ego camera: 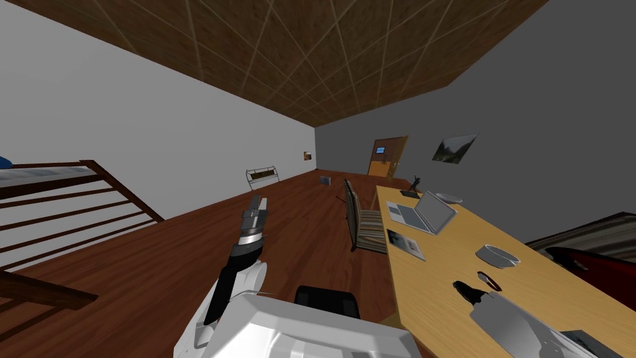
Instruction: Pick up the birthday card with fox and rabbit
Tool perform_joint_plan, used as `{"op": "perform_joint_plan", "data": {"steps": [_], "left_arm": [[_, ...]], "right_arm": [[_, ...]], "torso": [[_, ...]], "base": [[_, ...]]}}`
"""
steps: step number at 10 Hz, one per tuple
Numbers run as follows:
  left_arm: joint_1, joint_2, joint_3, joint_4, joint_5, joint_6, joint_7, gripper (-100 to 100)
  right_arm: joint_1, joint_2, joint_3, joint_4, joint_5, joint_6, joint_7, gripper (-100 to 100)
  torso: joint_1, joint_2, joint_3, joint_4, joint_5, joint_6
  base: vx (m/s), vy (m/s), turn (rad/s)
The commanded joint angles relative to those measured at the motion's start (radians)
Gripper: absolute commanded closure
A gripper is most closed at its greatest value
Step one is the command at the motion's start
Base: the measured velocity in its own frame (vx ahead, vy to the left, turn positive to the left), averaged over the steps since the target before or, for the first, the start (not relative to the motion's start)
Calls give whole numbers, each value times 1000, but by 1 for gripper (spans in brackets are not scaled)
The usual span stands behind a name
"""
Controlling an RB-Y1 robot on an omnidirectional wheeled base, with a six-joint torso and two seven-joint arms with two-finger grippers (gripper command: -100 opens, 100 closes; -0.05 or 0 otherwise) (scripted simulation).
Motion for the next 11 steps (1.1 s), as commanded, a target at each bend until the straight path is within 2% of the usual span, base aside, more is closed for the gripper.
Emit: {"op": "perform_joint_plan", "data": {"steps": [1, 2, 4, 6, 8, 11], "left_arm": [[0, 0, 0, 0, 0, 0, 0, 0], [0, 0, 0, 0, 0, 0, 0, 0], [0, 0, 0, 0, 0, 0, 0, 0], [0, 0, 0, 0, 0, 0, 0, 0], [0, 0, 0, 0, 0, 0, 0, 0], [0, 0, 0, 0, 0, 0, 0, 0]], "right_arm": [[10, -20, 3, 29, 0, 48, 17, -100], [4, -31, 8, 69, 2, 72, 32, -100], [4, -31, 8, 74, 2, 78, 32, -100], [-5, -43, 17, 151, 7, 128, 57, -100], [-5, -43, 17, 151, 7, 128, 57, -100], [-13, -43, 28, 233, 9, 180, 84, -100]], "torso": [[0, 0, 0, 0, 0, 0], [0, 0, 0, 0, 0, 0], [-1, 0, 0, 0, 0, 0], [0, 1, 0, 0, 0, 0], [-1, 1, 0, 0, 0, 0], [-1, 1, 1, 0, 0, 0]], "base": [[16, -29, 48], [24, -50, 69], [11, -27, 15], [5, -29, 57], [5, -33, 0], [1, -41, 37]]}}
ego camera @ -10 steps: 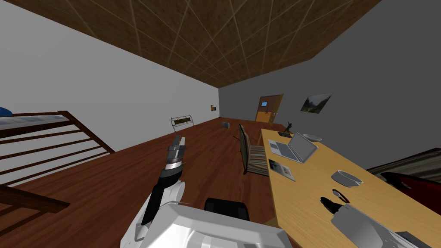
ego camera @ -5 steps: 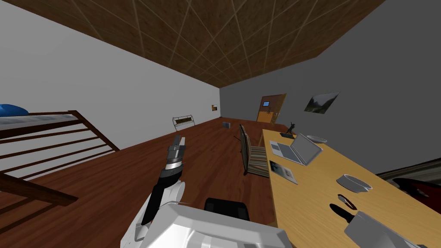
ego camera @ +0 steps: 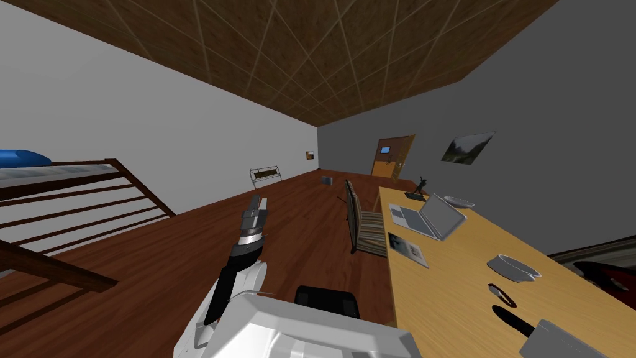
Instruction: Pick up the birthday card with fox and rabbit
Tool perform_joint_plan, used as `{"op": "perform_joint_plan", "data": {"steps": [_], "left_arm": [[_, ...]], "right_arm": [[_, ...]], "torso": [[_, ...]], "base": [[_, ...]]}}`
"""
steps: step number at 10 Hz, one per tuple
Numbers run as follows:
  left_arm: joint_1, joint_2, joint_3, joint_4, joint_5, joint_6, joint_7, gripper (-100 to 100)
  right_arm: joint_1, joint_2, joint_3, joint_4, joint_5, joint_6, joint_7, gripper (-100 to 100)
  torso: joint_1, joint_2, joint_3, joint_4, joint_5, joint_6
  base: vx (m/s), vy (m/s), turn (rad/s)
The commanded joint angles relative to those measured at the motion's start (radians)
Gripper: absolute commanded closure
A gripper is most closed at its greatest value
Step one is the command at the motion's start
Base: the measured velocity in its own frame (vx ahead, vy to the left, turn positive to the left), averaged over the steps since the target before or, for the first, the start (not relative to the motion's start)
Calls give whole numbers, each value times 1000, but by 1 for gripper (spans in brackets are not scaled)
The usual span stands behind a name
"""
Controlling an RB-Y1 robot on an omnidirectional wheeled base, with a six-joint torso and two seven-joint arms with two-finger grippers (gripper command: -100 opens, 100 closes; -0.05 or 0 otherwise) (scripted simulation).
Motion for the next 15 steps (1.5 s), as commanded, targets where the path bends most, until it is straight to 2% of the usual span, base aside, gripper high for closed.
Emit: {"op": "perform_joint_plan", "data": {"steps": [1, 3, 4, 5, 8, 13, 14, 15], "left_arm": [[0, 0, 0, 0, 0, 0, 0, 0], [0, 0, 0, 0, 0, 0, 0, 0], [0, 0, 0, 0, 0, 0, 0, 0], [0, 0, 0, 0, 0, 0, 0, 0], [0, 0, 0, 0, 0, 0, 0, 0], [0, 0, 0, 0, 0, 0, 0, 0], [0, 0, 0, 0, 0, 0, 0, 0], [0, 0, 0, 0, 0, 0, 0, 0]], "right_arm": [[-6, 11, 7, 42, 7, 15, 5, -100], [-5, 8, 6, 33, 4, 19, 7, -100], [-5, 8, 6, 35, 4, 18, 7, 0], [-25, 21, -2, 62, -1, 47, -1, -100], [-53, 40, -13, 103, -10, 89, -13, -100], [-102, 73, -33, 171, -24, 159, -33, -100], [-109, 71, -27, 188, -19, 136, -30, -100], [-110, 71, -28, 189, -19, 138, -31, 100]], "torso": [[0, 0, 0, 0, 0, 0], [1, 0, 0, 0, 0, 0], [2, 0, 0, 0, 0, 0], [3, 0, 0, 0, 1, 0], [-3, 12, 7, 3, -1, 0], [-3, 8, 5, 2, -1, 0], [-2, 9, 5, 2, -1, 0], [0, 5, 3, 1, 0, 1]], "base": [[5, -55, 18], [-2, -25, 4], [0, 0, 0], [-115, -40, 322], [-196, -93, 270], [-144, -66, 248], [-75, -24, 52], [-12, -5, -12]]}}
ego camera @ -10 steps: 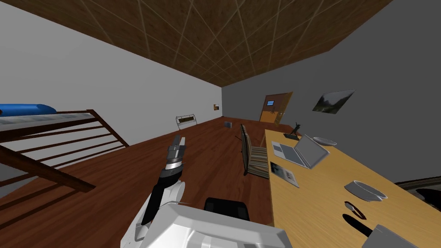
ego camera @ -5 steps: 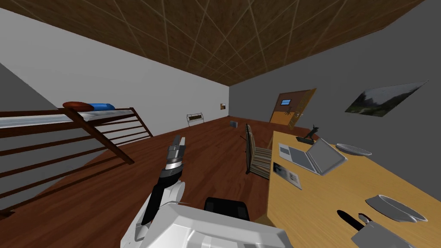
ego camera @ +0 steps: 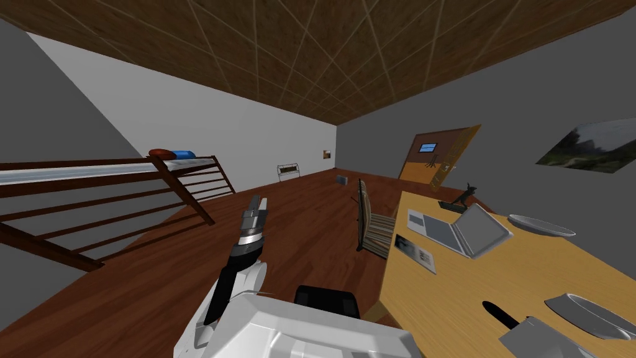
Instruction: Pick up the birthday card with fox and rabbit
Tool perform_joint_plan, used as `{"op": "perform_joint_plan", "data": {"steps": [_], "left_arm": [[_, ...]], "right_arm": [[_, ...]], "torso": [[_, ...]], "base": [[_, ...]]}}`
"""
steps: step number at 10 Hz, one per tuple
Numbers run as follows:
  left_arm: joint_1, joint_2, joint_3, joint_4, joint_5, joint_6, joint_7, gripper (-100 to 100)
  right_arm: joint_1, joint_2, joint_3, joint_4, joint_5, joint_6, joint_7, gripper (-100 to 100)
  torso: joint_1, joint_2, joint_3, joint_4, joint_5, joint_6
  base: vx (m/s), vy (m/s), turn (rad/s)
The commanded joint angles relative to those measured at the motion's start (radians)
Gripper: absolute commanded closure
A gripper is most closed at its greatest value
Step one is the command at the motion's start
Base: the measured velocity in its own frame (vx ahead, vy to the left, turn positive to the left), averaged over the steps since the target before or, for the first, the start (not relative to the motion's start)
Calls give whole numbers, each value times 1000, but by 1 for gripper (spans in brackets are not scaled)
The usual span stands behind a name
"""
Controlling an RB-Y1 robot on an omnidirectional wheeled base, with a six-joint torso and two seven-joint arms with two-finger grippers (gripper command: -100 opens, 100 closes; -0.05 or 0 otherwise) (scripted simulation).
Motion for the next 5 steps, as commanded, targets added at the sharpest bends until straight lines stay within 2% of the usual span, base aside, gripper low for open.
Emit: {"op": "perform_joint_plan", "data": {"steps": [1, 2, 4, 5], "left_arm": [[0, 0, 0, 0, 0, 0, 0, 0], [0, 0, 0, 0, 0, 0, 0, 0], [0, 0, 0, 0, 0, 0, 0, 0], [0, 0, 0, 0, 0, 0, 0, 0]], "right_arm": [[0, 0, 0, 0, 0, 0, 0, 100], [2, -6, 0, 2, 2, 3, 1, 100], [2, -5, 0, 2, 1, 2, 1, 100], [2, -5, 0, 2, 1, 2, 1, 0]], "torso": [[0, 0, 0, 0, 0, 0], [-4, -3, -1, 0, -6, -3], [-5, -5, -3, -1, -6, -3], [-5, -5, -3, -1, -6, -3]], "base": [[-11, -11, -28], [-6, 3, 2], [0, 0, 0], [0, 0, 0]]}}
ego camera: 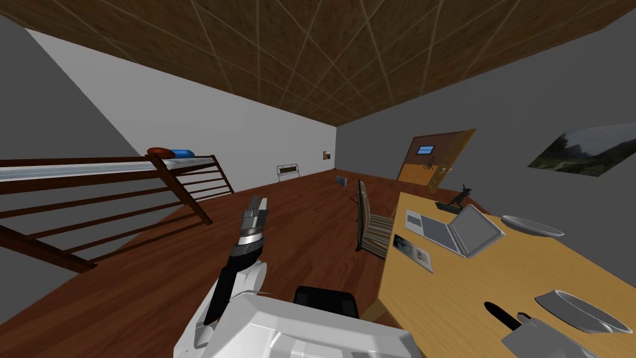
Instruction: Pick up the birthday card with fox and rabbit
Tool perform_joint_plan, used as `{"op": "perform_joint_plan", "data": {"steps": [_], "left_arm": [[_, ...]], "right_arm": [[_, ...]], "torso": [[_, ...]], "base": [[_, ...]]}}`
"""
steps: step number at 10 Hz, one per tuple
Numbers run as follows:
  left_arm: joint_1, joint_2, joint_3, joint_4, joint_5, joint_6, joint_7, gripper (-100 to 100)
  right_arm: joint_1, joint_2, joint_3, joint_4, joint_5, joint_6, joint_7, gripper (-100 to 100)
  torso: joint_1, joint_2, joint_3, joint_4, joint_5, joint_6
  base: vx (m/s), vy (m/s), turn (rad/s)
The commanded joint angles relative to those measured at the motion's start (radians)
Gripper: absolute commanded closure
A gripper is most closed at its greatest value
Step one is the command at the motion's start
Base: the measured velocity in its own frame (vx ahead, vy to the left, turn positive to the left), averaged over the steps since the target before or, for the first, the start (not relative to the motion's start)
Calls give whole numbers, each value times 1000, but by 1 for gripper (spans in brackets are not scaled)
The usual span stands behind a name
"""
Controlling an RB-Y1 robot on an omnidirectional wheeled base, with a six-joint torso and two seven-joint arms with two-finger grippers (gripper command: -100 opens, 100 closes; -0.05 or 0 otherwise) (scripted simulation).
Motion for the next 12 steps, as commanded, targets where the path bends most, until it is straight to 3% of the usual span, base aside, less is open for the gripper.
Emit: {"op": "perform_joint_plan", "data": {"steps": [1, 10, 11, 12], "left_arm": [[0, 0, 0, 0, 0, 0, 0, 0], [0, 0, 0, 0, 0, 0, 0, 0], [0, 0, 0, 0, 0, 0, 0, 0], [0, 0, 0, 0, 0, 0, 0, 0]], "right_arm": [[16, -1, -1, -33, -3, 5, 1, 100], [103, -58, 34, -156, 22, -122, 38, 100], [88, -49, 34, -130, 26, -120, 30, 100], [89, -50, 35, -130, 26, -124, 31, 0]], "torso": [[0, 0, 0, 0, 0, 0], [3, -9, -6, -3, -1, 3], [3, -9, -6, -3, 0, 3], [1, -6, -4, -2, 0, 1]], "base": [[55, 15, -116], [155, 68, -248], [63, 40, -56], [11, 9, 10]]}}
